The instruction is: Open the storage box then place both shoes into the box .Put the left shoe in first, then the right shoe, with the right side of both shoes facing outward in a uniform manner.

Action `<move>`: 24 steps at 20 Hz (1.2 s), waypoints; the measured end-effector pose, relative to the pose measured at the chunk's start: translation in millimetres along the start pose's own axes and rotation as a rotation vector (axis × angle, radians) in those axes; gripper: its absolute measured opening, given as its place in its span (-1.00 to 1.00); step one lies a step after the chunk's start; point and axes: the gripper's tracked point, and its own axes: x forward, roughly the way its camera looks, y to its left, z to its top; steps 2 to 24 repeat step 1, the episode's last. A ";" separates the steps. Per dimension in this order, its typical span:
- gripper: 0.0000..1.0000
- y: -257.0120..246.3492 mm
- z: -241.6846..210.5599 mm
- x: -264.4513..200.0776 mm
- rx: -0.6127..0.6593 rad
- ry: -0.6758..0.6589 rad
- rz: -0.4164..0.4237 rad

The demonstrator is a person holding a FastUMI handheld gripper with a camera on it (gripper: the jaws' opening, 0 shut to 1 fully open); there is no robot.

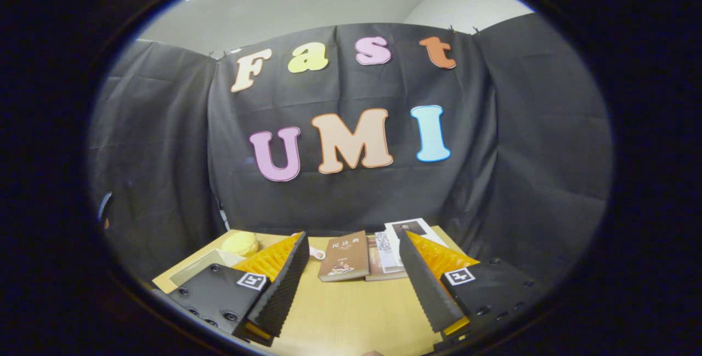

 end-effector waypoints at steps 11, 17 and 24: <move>1.00 0.6 1.5 -0.4 0.005 -0.004 0.001; 1.00 0.6 1.5 -0.4 0.005 -0.004 0.001; 1.00 0.6 1.5 -0.4 0.005 -0.004 0.001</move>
